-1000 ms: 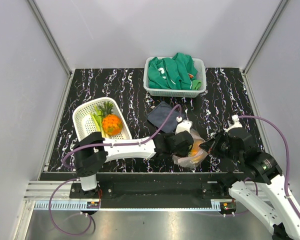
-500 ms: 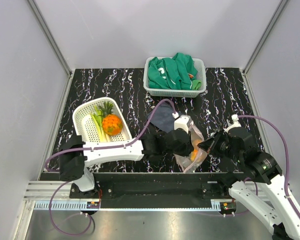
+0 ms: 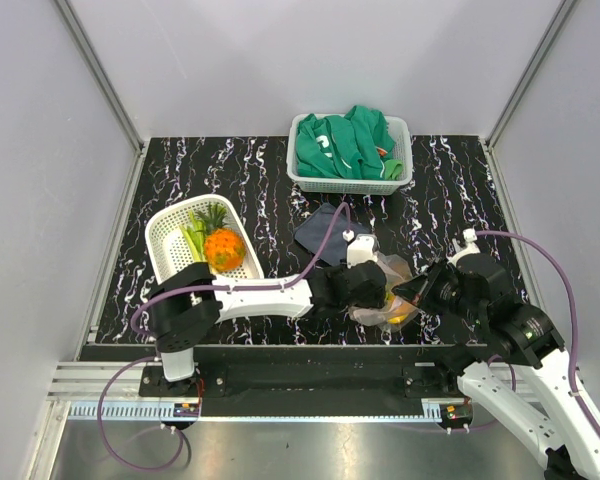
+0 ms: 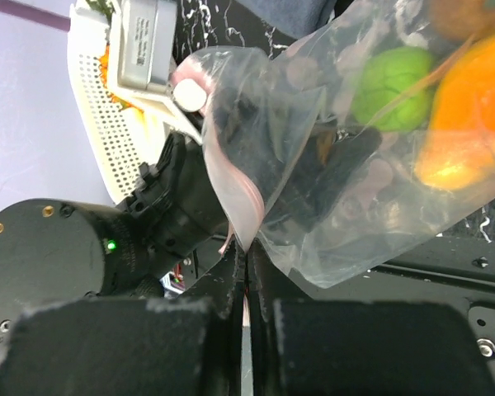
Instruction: Open the zip-top bag and remove the fake food
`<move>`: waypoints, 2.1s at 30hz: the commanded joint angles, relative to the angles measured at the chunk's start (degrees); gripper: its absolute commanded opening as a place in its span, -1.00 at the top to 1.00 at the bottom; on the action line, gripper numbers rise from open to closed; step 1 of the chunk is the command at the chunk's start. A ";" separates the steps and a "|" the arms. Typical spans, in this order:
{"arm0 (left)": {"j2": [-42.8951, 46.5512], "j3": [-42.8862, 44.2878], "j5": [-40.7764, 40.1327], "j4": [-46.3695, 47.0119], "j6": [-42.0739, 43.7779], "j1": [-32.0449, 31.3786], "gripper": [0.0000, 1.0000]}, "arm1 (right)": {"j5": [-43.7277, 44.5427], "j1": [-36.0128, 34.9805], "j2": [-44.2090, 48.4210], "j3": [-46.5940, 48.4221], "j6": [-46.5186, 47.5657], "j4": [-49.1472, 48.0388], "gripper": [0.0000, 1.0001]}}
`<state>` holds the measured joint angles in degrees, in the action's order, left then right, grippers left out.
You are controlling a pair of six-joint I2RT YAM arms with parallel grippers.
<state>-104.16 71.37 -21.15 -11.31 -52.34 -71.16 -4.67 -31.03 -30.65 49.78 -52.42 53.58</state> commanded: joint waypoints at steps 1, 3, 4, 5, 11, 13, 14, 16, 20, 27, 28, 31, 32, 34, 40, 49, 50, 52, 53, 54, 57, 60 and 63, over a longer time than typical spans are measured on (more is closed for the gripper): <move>-2.62 3.32 -5.57 -1.14 -0.05 0.84 -0.16 | -3.41 -0.26 0.07 0.23 -0.75 -2.52 1.00; -2.63 3.51 -6.80 -3.01 -0.92 0.67 -0.16 | -4.38 -0.26 0.33 0.14 -0.92 -2.60 1.00; -2.45 2.38 -7.06 -3.10 -1.36 0.58 -0.15 | -6.04 -0.26 0.33 0.06 -0.93 -2.95 1.00; -1.49 1.76 -6.81 -2.84 -1.19 0.58 -0.14 | -7.27 -0.26 -0.02 -0.21 -0.66 -3.39 1.00; 5.62 -4.47 -6.09 -3.28 0.75 -1.08 0.19 | -23.00 -0.35 -3.18 -0.74 -0.05 -10.25 1.00; 10.45 -6.33 -6.19 -4.07 1.18 -1.53 0.23 | -25.81 -0.26 -3.36 0.05 -0.39 -11.74 1.00; 11.77 -7.29 -5.14 -4.33 1.36 -1.79 0.25 | -26.79 -0.26 -3.71 0.75 -0.75 -12.27 1.00; 15.03 -8.62 -3.56 -5.47 2.23 -2.06 0.27 | -28.98 -0.26 -3.71 1.02 -2.67 -14.02 1.00; 16.62 -9.06 -0.66 -7.59 2.24 -2.06 0.25 | -28.12 -0.18 -3.27 -0.99 -4.26 -15.00 1.00; 11.62 -7.57 1.63 -4.79 4.43 -2.23 0.45 | -24.87 -0.26 -0.55 -6.45 -8.22 -17.28 1.00; 10.39 -7.22 1.37 -3.90 4.70 -2.15 0.45 | -24.69 -0.26 -0.20 -6.54 -8.22 -17.28 1.00; 8.63 -6.86 -0.03 -0.74 5.58 -2.23 0.37 | -25.13 -0.26 -0.11 -6.89 -8.40 -17.37 1.00; 8.27 -6.69 -0.38 -0.03 5.75 -2.23 0.35 | -25.30 -0.26 -0.02 -7.06 -8.40 -17.37 1.00; 7.22 -6.08 -2.48 0.76 6.28 -2.23 0.20 | -25.22 -0.26 0.50 -7.50 -8.57 -17.28 1.00; 2.21 -3.79 -4.61 1.46 5.41 -2.06 -0.08 | -25.30 -0.26 1.21 -7.68 -9.19 -17.28 1.00; -5.43 0.25 -5.49 7.62 3.82 -1.79 -0.42 | -24.78 -0.26 2.53 -9.00 -9.45 -16.76 1.00; -6.66 1.21 -4.79 6.40 3.73 -1.45 -0.42 | -24.43 -0.26 2.79 -9.17 -9.54 -16.58 1.00; -11.03 5.78 -3.20 2.37 2.86 -0.48 -0.40 | -23.99 -0.26 3.49 -9.17 -9.36 -15.71 1.00; -11.94 6.32 -3.03 1.22 2.07 -0.21 -0.40 | -23.46 -0.26 3.67 -9.09 -9.19 -15.44 1.00; -12.55 6.06 -2.68 1.99 1.98 0.48 -0.41 | -23.20 -0.26 4.19 -9.09 -9.01 -15.18 1.00; -13.87 3.77 -2.23 6.21 3.46 1.98 -0.40 | -22.06 -0.26 5.07 -9.44 -8.22 -13.43 1.00; -15.63 4.65 -2.15 7.35 5.23 2.86 -0.02 | -19.77 -0.26 5.34 -9.00 -6.47 -10.87 1.00; -16.25 4.83 -3.19 8.06 6.46 2.95 0.36 | -19.07 -0.18 4.64 -8.56 -5.32 -9.64 1.00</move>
<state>-116.88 75.94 -21.89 -3.05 -47.62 -70.32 -20.29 -30.70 -26.37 38.83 -59.22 46.02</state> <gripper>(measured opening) 0.375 0.009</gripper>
